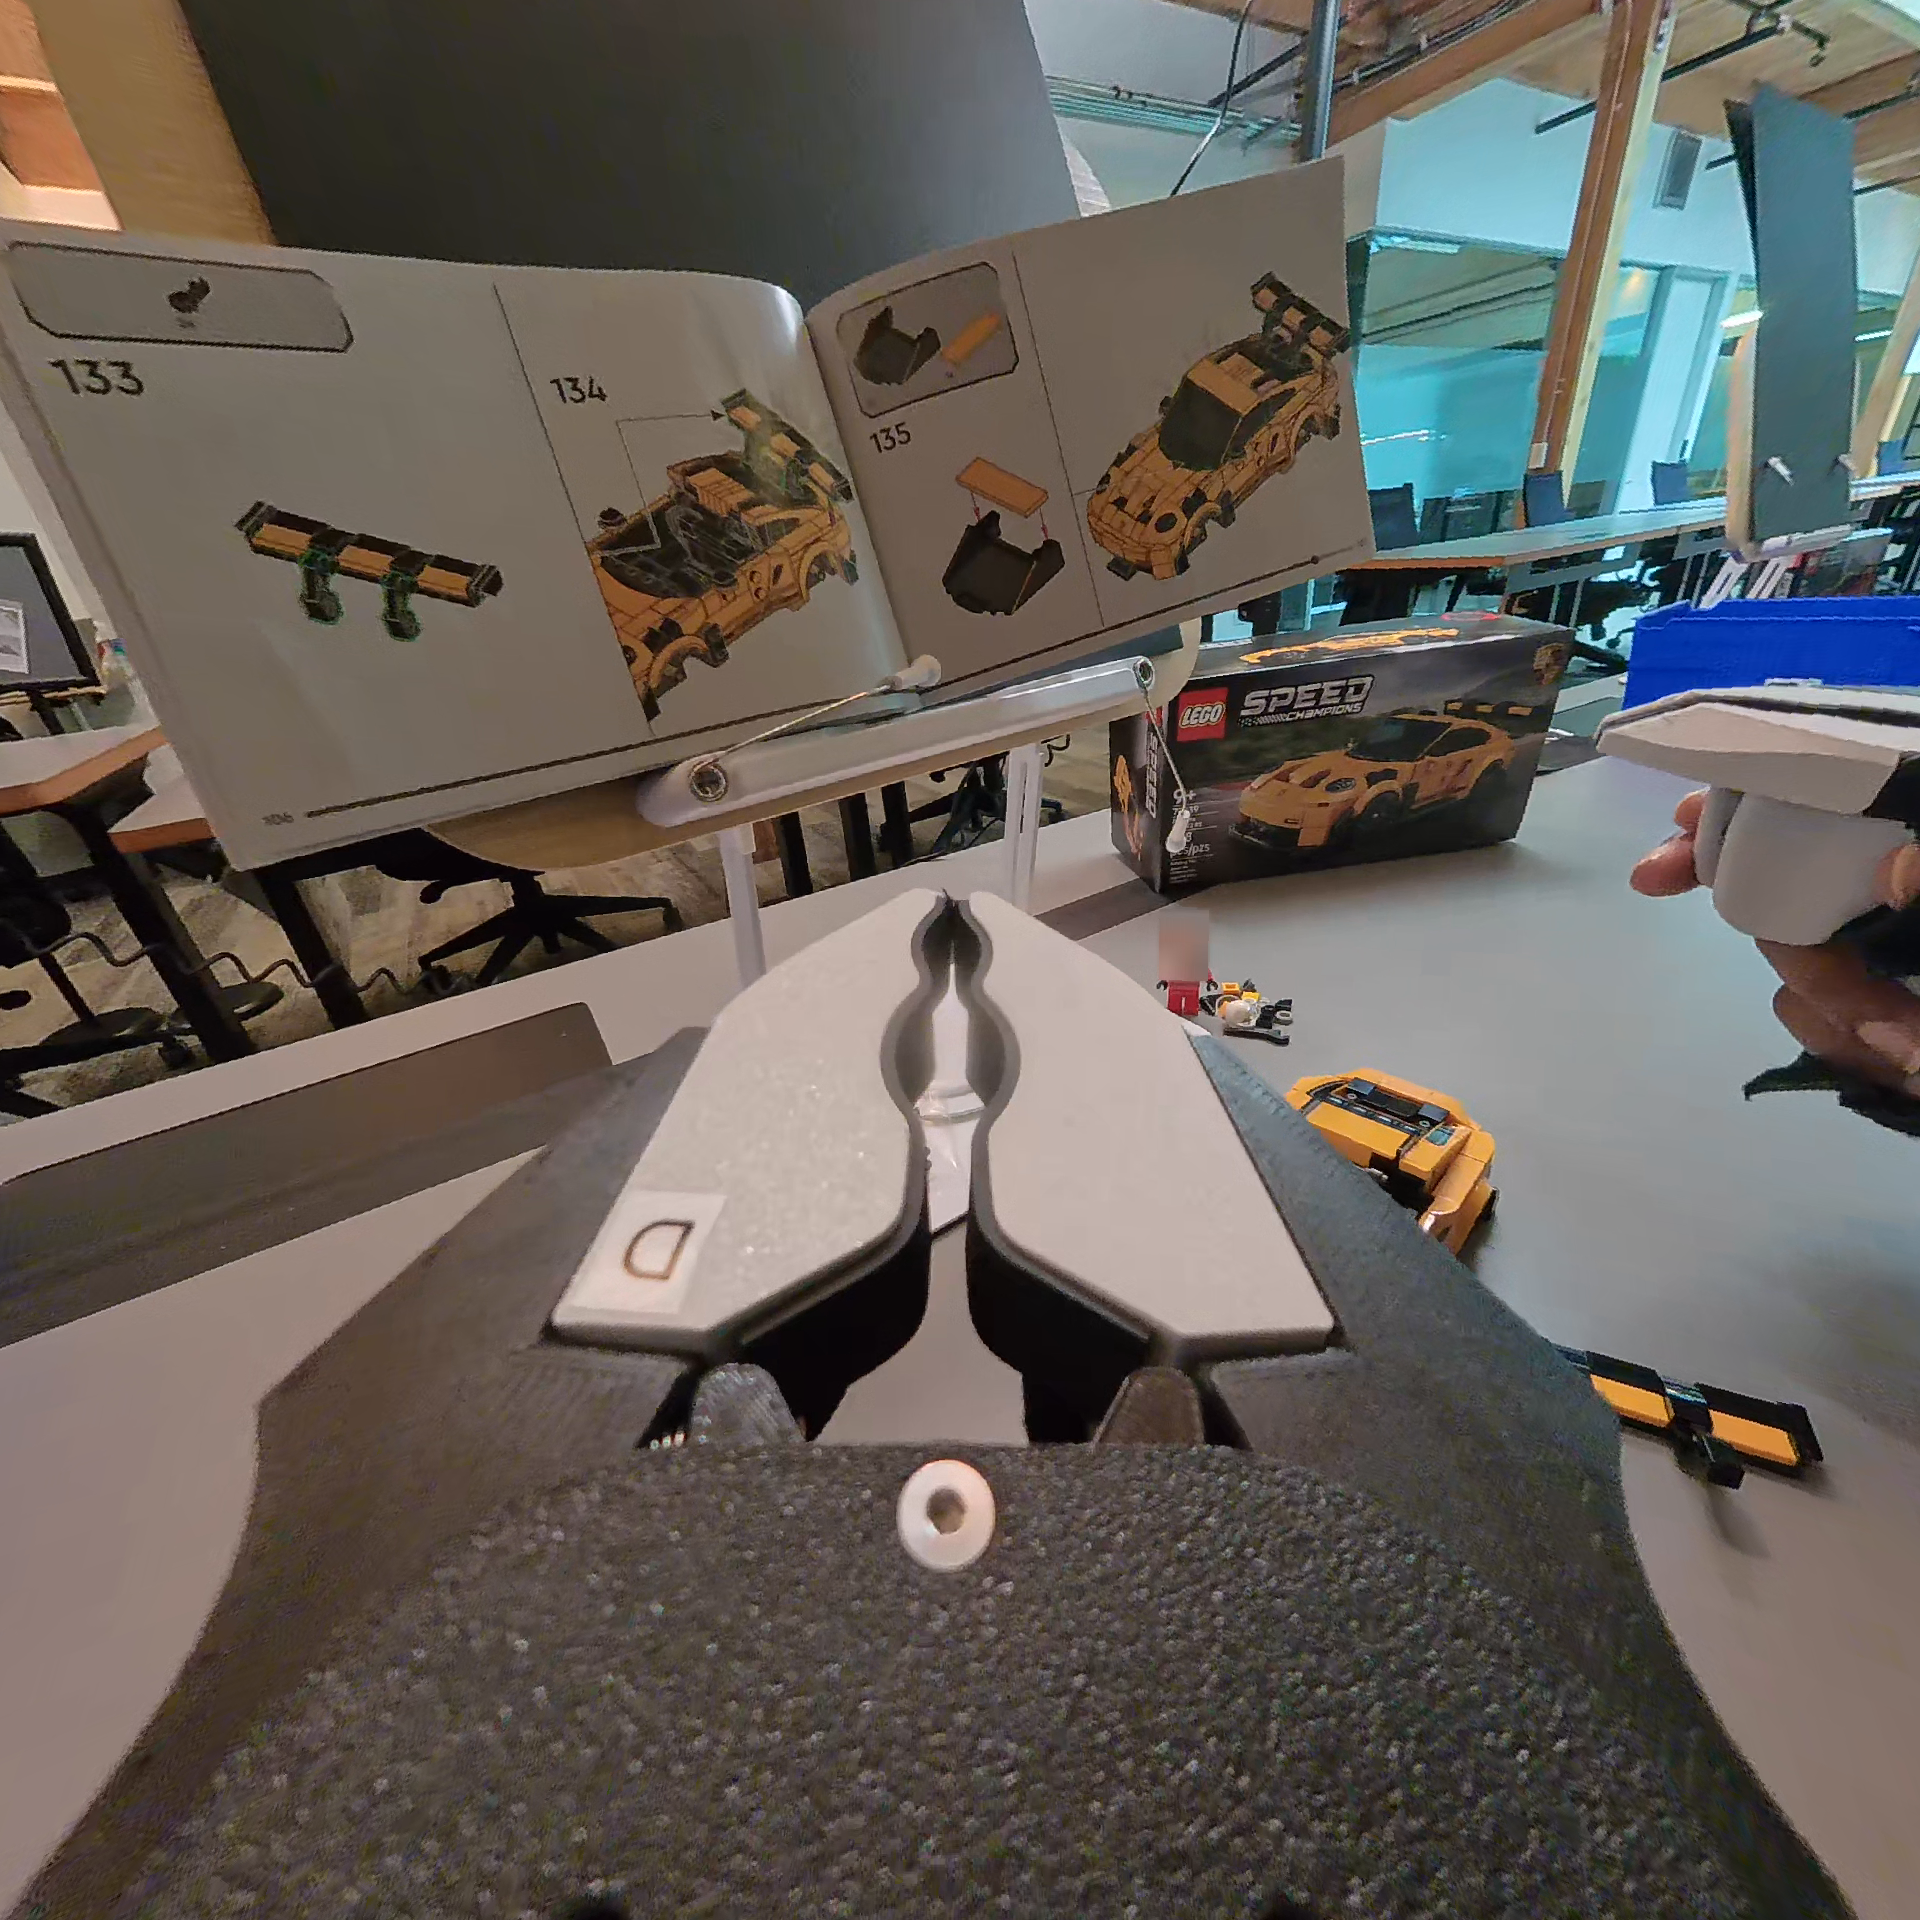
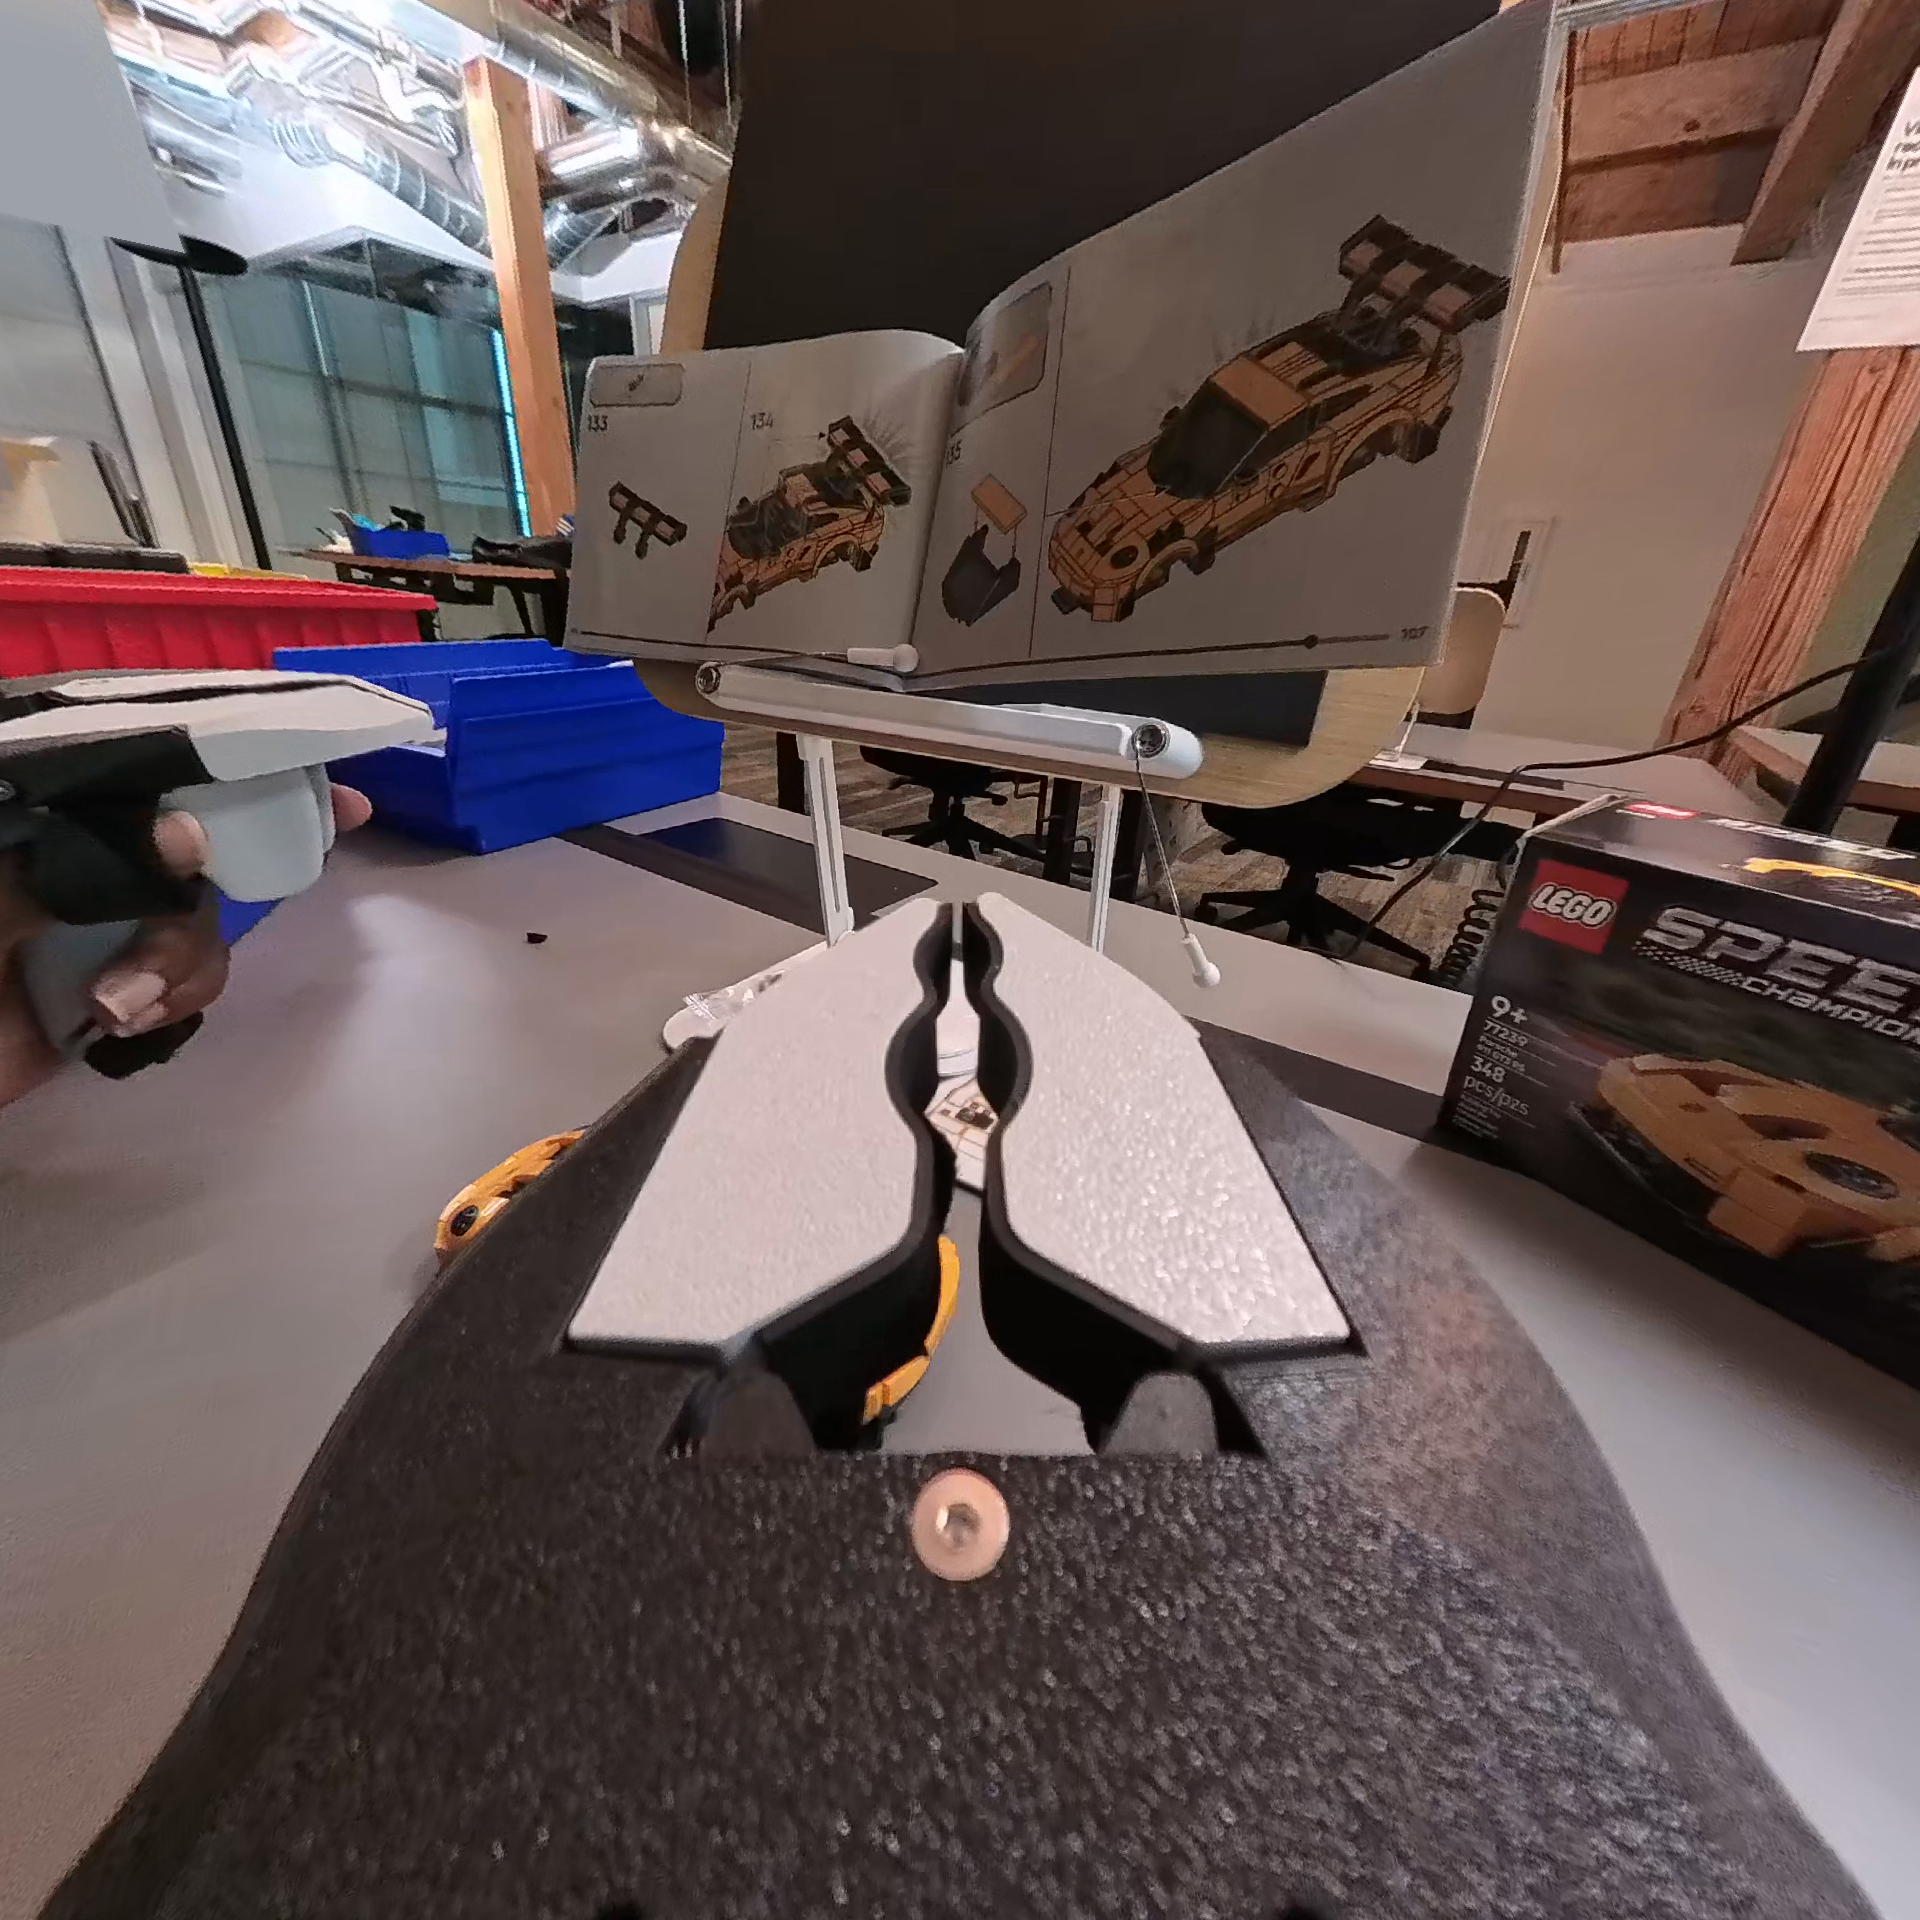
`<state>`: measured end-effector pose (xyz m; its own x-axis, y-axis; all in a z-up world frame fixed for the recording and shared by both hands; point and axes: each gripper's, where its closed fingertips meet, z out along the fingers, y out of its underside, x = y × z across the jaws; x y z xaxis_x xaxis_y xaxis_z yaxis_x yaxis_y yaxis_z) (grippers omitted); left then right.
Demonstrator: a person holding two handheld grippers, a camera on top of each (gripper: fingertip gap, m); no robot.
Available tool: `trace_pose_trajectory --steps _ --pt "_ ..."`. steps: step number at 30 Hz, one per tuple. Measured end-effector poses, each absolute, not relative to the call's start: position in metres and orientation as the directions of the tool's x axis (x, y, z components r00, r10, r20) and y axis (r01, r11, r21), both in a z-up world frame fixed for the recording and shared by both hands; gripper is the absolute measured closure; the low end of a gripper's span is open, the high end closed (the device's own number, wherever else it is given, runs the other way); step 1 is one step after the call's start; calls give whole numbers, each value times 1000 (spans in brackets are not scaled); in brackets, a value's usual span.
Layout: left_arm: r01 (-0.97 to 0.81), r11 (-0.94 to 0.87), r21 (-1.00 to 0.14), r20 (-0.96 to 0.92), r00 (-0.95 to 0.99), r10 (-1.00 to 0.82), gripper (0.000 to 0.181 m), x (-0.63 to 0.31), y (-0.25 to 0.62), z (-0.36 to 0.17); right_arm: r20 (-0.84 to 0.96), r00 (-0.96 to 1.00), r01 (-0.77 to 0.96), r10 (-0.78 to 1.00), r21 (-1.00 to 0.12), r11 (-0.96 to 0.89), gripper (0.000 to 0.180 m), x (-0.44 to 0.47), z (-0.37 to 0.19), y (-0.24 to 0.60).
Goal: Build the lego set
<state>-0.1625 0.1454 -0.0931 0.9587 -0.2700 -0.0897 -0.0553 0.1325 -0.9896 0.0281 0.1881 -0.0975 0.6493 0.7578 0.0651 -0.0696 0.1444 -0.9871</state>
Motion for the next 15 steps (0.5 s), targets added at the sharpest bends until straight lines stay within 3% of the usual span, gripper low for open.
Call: trace_pose_trajectory --steps 15 --pt "-60 136 -989 -95 960 -264 181 -165 143 -93 60 622 -52 781 -992 117 176 22 -104 186"
